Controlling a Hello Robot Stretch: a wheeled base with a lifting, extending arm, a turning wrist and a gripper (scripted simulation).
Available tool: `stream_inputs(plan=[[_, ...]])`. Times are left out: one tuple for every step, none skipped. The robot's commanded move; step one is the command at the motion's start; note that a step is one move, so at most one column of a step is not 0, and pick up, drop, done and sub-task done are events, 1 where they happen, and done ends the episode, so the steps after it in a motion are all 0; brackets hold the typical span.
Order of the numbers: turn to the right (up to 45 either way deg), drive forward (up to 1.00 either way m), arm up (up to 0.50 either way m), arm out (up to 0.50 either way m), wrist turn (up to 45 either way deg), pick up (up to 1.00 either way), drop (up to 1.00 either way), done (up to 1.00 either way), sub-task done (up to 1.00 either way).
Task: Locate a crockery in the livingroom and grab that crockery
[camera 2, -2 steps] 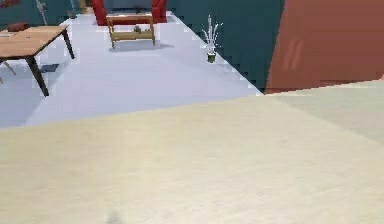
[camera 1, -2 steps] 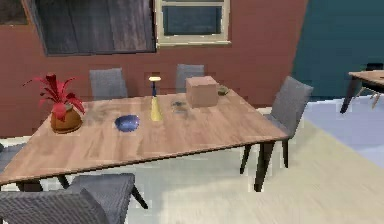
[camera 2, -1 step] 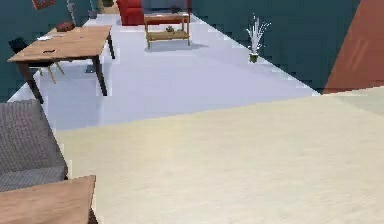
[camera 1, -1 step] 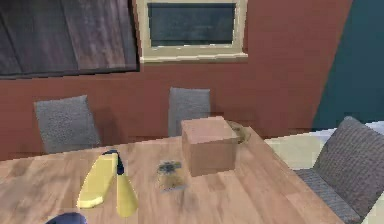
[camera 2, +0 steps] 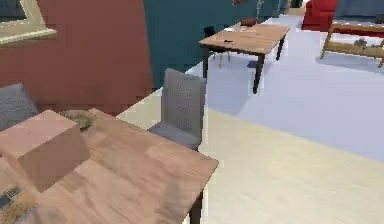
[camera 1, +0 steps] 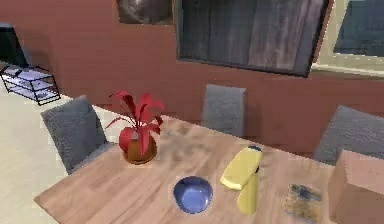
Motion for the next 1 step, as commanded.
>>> stream_inputs(plan=[[-45.0, 0.00, 0.00, 0.00, 0.0, 0.00, 0.00, 0.00, 0.00]])
